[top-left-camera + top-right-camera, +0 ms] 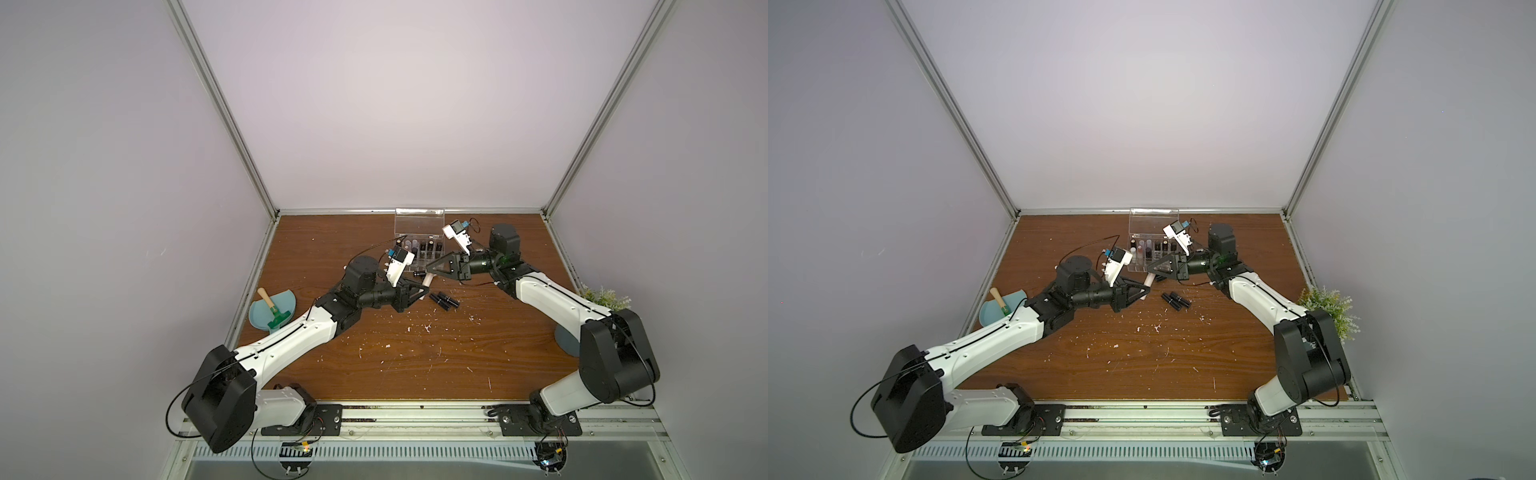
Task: Arrange the lipsticks in the organizer
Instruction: Pick up the lipstick at the center of the board, then place the lipstick in the storage box.
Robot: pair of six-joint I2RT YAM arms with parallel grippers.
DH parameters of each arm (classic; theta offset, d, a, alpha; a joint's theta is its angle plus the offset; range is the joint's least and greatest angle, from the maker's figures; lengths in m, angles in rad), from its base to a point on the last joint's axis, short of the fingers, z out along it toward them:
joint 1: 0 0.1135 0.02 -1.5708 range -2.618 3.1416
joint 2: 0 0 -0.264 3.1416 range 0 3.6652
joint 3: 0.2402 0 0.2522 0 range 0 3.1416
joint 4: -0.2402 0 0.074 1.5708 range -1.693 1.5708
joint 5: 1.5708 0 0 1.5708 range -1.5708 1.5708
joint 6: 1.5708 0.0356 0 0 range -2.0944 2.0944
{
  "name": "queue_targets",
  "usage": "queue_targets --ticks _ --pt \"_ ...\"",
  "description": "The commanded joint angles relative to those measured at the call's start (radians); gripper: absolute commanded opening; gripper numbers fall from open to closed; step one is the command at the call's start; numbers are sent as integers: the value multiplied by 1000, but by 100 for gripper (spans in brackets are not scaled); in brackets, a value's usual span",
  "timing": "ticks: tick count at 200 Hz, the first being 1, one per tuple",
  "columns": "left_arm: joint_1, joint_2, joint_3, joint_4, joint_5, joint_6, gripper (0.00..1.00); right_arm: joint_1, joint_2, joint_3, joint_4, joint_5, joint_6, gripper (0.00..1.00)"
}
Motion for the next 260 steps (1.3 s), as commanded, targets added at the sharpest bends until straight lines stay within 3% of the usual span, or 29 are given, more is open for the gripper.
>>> queue_targets --ticks 1,26,51,75,108,180,260 --pt "16 -26 1 -10 -29 7 38 4 -20 19 66 -26 21 3" --pt "16 -41 9 -50 -90 21 73 3 -14 33 61 -6 22 0" --pt "16 -84 11 -99 -183 40 87 4 11 78 -45 43 -50 0" --pt "16 -141 3 -141 -298 58 89 4 56 147 -183 147 -153 0" --pt "15 -210 -29 -149 -395 65 89 4 163 261 -320 398 -270 0" --pt "16 -245 -74 -154 -455 79 87 70 272 359 -249 924 -406 0" --pt "16 -227 -102 -114 -439 66 87 133 307 344 -166 1180 -527 0"
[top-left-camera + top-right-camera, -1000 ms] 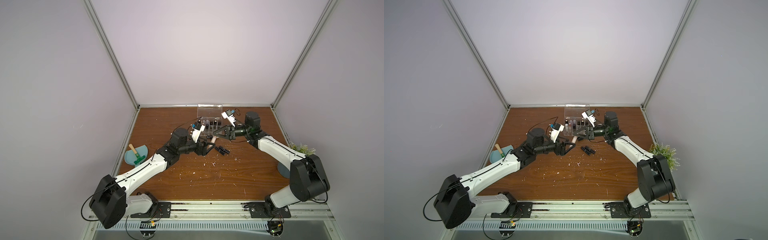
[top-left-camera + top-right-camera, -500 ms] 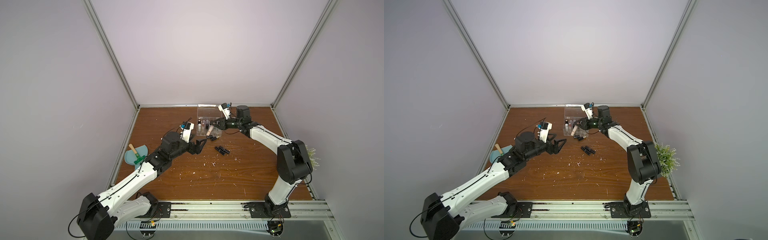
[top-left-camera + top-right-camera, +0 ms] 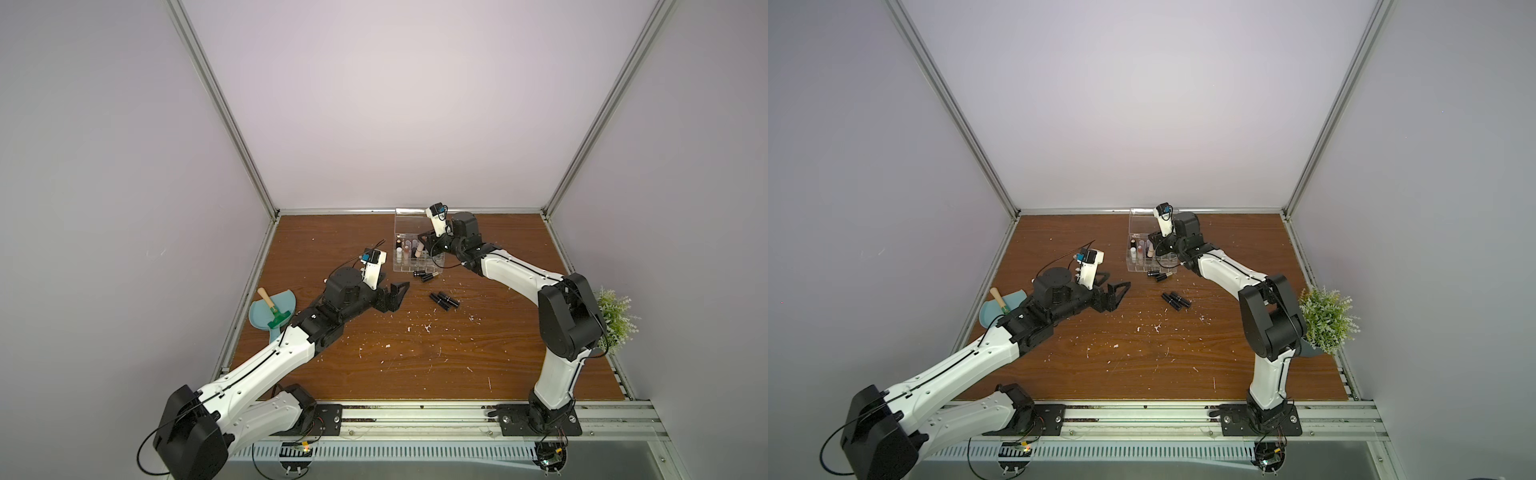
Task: Arrange the lipsticks in the organizer
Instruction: Place the lipstick in the storage box.
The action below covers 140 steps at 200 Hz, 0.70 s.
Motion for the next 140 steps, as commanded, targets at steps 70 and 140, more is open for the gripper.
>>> queue_targets --ticks 70,140 --pt "10 -3 -8 17 1 0 86 8 -5 -55 143 153 -75 0" --pt "10 -6 -13 13 -3 2 86 12 33 -59 190 148 -73 0"
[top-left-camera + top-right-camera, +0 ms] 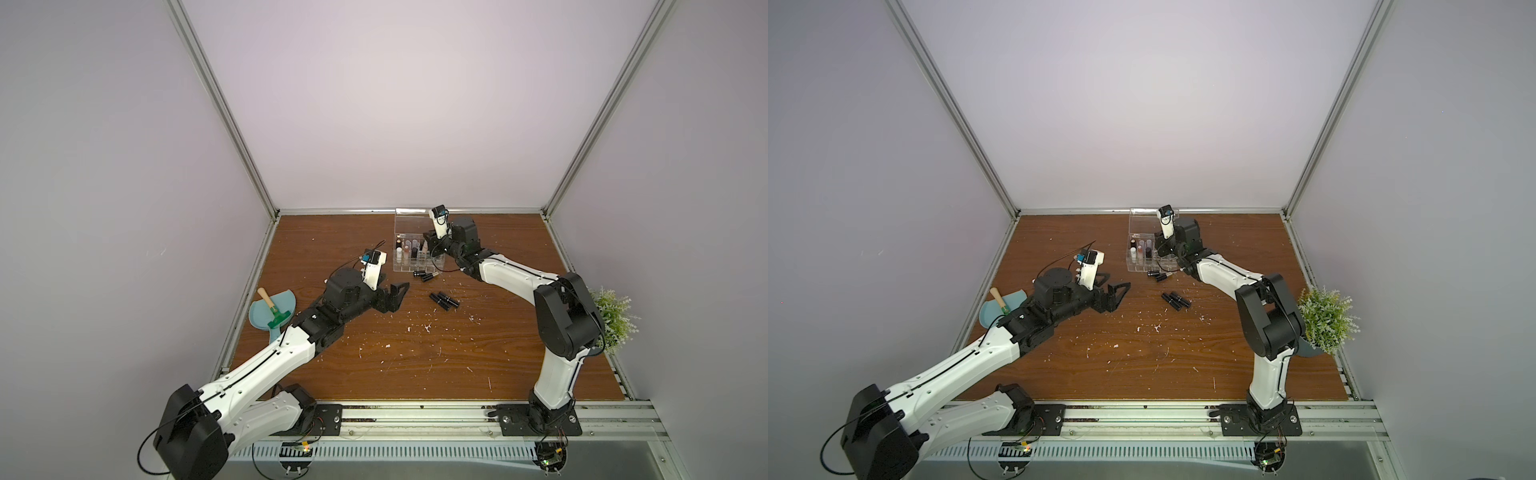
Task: Arrange the lipsticks in the organizer
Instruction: Place the lipstick in the storage box.
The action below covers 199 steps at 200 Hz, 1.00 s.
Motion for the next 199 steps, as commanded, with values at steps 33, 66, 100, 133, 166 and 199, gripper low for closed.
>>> queue_targets --ticks 33,66,100,133,166,199 --pt "10 -8 -12 15 -6 2 86 7 34 6 66 17 -14 0" --pt "10 -8 -13 16 -7 2 86 9 59 8 81 23 -18 0" --pt "10 -3 -13 20 -5 2 86 11 76 12 88 29 -22 7" --pt "10 11 -11 14 9 4 86 13 79 13 80 21 -17 29" --pt "9 119 31 -26 97 23 85 13 68 7 56 3 -3 52" --pt "-40 227 78 -75 86 53 83 13 5 -41 59 18 3 57"
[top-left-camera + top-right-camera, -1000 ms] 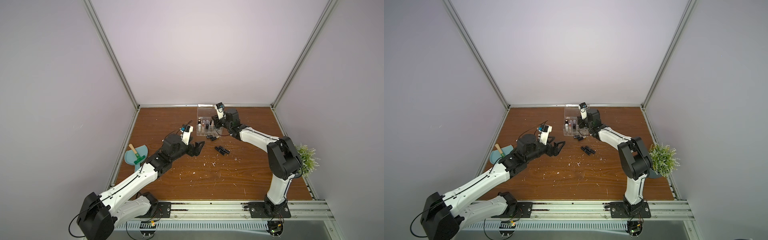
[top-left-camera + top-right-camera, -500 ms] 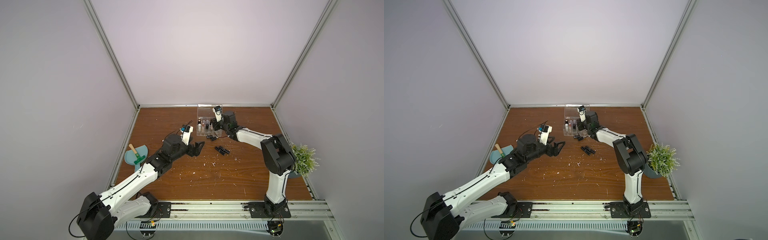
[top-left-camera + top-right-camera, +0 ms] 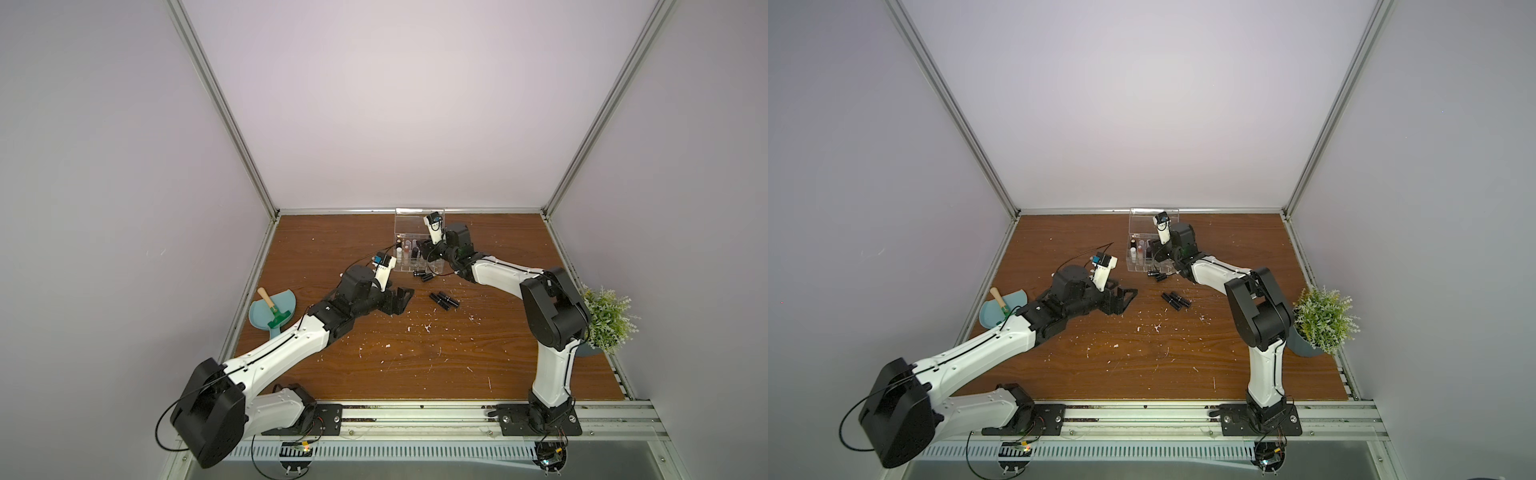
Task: Arrange the lipsticks in the organizer
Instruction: Place the lipstick in the storage box, then pick up the lipstick at the center of the board.
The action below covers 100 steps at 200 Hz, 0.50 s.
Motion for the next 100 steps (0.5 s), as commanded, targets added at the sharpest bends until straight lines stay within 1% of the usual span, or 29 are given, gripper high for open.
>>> queue_targets --ticks 1,25,46,69,100 --pt "-33 51 52 -54 15 40 83 4 -81 -42 19 15 10 57" --pt "-96 139 121 -126 -26 81 81 -6 -189 -126 39 42 25 57" --pt "-145 241 188 -191 -72 115 80 -37 -302 -209 48 50 42 57" --pt "-178 352 253 -233 -124 139 79 -96 -429 -307 45 36 74 55" --pt "-207 492 352 -282 -179 161 77 -203 -584 -449 74 -4 131 54"
